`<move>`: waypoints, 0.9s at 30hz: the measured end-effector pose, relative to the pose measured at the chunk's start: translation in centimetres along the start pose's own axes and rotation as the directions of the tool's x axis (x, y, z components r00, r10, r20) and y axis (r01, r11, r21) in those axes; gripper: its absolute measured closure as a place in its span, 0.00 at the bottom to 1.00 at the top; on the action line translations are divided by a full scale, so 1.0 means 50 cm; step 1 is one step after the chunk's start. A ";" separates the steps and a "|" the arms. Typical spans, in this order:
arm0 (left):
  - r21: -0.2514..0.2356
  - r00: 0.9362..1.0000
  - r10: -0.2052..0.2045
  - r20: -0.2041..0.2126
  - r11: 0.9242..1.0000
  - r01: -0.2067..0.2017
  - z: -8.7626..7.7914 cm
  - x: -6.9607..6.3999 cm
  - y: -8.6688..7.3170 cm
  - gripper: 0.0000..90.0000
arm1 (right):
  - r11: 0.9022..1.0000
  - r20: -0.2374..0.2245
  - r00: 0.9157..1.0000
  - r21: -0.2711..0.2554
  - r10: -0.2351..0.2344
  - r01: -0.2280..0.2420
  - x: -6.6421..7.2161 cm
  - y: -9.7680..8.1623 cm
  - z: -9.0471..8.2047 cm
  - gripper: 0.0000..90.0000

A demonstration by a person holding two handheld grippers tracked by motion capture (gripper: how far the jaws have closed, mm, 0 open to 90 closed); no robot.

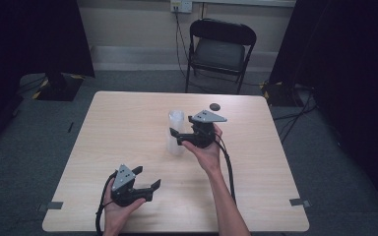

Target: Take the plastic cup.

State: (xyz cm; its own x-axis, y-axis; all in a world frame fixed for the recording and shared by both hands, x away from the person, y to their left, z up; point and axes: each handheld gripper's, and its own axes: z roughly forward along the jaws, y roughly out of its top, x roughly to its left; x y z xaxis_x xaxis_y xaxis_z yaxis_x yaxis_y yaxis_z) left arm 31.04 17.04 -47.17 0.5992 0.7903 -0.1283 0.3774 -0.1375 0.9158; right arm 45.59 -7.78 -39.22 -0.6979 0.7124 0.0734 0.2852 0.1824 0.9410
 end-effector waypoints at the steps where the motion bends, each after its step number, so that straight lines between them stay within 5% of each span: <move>1: 0.001 1.000 0.004 0.003 1.000 -0.004 0.000 0.000 0.000 0.18 | 1.000 0.007 1.000 0.002 -0.005 0.005 -0.003 0.000 0.009 0.16; 5: 0.007 1.000 -0.009 0.003 1.000 0.009 0.002 0.002 -0.006 0.18 | 1.000 -0.011 1.000 0.007 0.025 -0.025 -0.012 -0.007 0.036 0.17; 27: 0.029 0.999 -0.028 -0.027 0.999 0.029 0.000 0.025 -0.025 0.18 | 0.999 -0.009 1.000 0.047 -0.001 0.001 -0.018 -0.039 0.096 0.27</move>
State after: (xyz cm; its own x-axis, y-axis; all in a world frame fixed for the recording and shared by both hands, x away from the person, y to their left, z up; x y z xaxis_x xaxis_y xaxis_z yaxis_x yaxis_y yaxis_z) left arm 31.30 18.20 -48.46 0.5690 0.8097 -0.1436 0.4148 -0.1317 0.9003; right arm 48.81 -5.54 -42.68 -0.7040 0.7061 0.0758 0.3149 0.2147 0.9245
